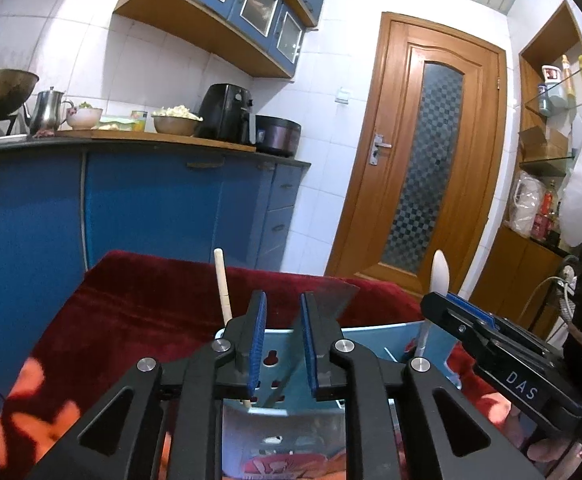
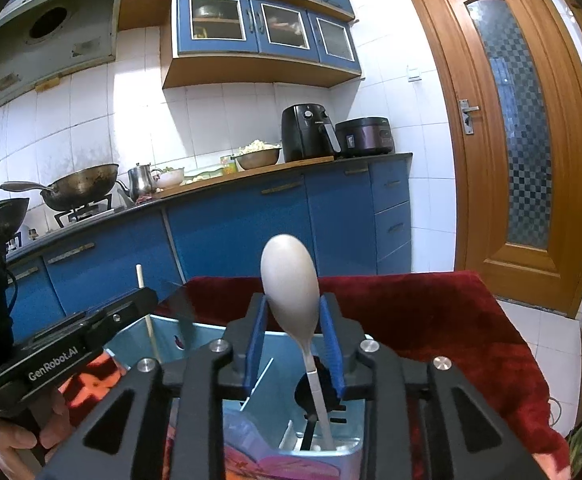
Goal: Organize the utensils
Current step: 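Lower the white spoon into the blue box with the right tool while the left tool drops the fork in, then move both tools back to the remaining utensils on the blanket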
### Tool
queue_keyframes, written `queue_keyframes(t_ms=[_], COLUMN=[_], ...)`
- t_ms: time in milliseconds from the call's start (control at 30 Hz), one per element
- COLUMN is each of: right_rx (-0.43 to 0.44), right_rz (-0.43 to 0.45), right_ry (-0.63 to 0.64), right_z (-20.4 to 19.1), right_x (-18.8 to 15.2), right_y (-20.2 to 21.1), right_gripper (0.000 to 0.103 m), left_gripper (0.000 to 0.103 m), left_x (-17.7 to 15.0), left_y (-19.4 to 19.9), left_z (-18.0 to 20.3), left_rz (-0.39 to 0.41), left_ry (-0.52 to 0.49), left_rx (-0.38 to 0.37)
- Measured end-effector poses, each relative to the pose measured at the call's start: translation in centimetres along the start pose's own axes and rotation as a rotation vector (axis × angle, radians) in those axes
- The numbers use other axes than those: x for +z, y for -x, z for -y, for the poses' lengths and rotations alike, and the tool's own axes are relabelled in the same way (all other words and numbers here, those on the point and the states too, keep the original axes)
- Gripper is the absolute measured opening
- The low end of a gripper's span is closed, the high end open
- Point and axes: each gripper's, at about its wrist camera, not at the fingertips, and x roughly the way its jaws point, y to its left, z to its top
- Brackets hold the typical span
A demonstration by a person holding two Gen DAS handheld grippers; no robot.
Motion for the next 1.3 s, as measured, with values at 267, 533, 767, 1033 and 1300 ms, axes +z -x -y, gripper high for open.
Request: queue_keyframes(t_ms=[267, 533, 767, 1033, 1300], right_rx=[0.009, -0.004, -0.004, -0.011, -0.044], right_rz=[0.013, 0.002, -0.038, -0.128, -0.227], right_ry=[-0.038, -0.059, -0.089, -0.09, -0.063], right_z=[-0.3, -1.3, -2.0, -2.9, -3.6], right_x=[0.5, 0.8, 0.4, -1.2, -3.2], right_y=[2.1, 5.1, 7.6, 9.7, 11.0], right_gripper=[0.033, 0.033, 0.033, 0.033, 0.033], left_gripper=[0.018, 0.018, 0.018, 0.018, 0.018], left_x=[0.2, 0.1, -0.2, -1.1, -2.9], left_y=[2.3, 4.5, 6.7, 9.2, 10.3], left_z=[-0.2, -0.5, -0.8, -1.2, -1.9], left_rz=[-0.029, -0.081, -0.131, -0.208, -0.295], left_ry=[0.017, 0.018, 0.014, -0.001, -0.021], left_rx=[-0.015, -0.025, -0.01, 0.01, 0.026])
